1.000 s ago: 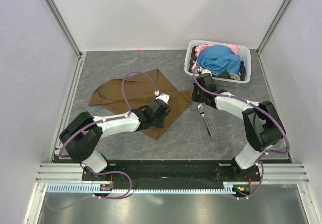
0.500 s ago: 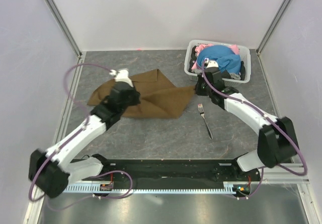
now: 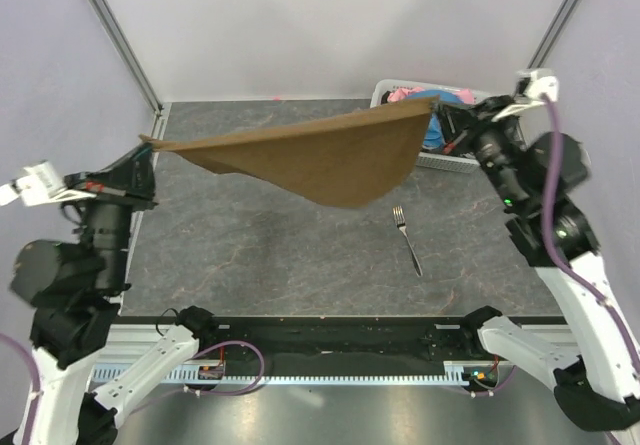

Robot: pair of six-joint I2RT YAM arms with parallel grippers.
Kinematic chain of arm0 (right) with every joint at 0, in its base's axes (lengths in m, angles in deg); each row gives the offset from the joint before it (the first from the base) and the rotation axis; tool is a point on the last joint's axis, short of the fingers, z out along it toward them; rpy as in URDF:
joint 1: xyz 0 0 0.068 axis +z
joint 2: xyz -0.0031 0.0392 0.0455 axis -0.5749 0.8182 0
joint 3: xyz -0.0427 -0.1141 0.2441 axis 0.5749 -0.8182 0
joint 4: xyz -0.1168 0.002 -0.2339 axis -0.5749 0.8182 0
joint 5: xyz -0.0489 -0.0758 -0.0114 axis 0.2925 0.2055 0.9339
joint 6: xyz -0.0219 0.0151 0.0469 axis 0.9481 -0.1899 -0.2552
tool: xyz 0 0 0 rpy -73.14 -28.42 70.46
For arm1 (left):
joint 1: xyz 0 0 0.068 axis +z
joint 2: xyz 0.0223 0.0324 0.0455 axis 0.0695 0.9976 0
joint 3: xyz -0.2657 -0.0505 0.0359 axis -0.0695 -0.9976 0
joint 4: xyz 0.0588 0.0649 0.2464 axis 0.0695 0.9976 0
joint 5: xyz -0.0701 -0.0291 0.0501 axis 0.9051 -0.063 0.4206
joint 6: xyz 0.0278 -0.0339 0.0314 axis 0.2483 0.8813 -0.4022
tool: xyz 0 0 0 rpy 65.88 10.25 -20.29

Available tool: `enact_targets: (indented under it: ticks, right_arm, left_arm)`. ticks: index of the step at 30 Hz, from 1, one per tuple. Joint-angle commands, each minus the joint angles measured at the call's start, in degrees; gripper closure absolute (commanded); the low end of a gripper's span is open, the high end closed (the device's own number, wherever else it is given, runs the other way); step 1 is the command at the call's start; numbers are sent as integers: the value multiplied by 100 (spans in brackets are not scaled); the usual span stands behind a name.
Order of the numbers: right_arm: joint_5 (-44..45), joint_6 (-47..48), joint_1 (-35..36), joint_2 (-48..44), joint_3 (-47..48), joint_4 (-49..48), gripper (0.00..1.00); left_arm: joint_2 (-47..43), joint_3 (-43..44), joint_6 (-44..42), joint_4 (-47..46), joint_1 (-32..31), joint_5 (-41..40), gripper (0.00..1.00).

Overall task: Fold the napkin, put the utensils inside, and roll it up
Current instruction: Flatten the napkin out

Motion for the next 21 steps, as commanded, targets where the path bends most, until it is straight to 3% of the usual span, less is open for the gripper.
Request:
enact_targets:
  ticks: [1,5,13,15,19,21]
  right_arm:
    - [80,191,-23,-135,827,145,100]
    - [282,217,-14,295,1214,57,100]
    - [309,165,-32,2298,1777,-303,100]
    - [291,164,-32,2808,2049,-409,100]
    - [273,208,-41,3599,2655,-444,100]
    - [265,226,-32,3916,2954,-453,100]
  left_arm:
    - [-6,629,-644,262,27,-456,98]
    - [266,929,-812,262,18,-500,98]
    - [1882,1131,-1673,-186,157,-984,98]
    - [2190,1332,-1508,-134,508,-485,98]
    - [2875,1597,-1006,60,1948,781,98]
    - [3104,1789,-857,112,2231,1309,98]
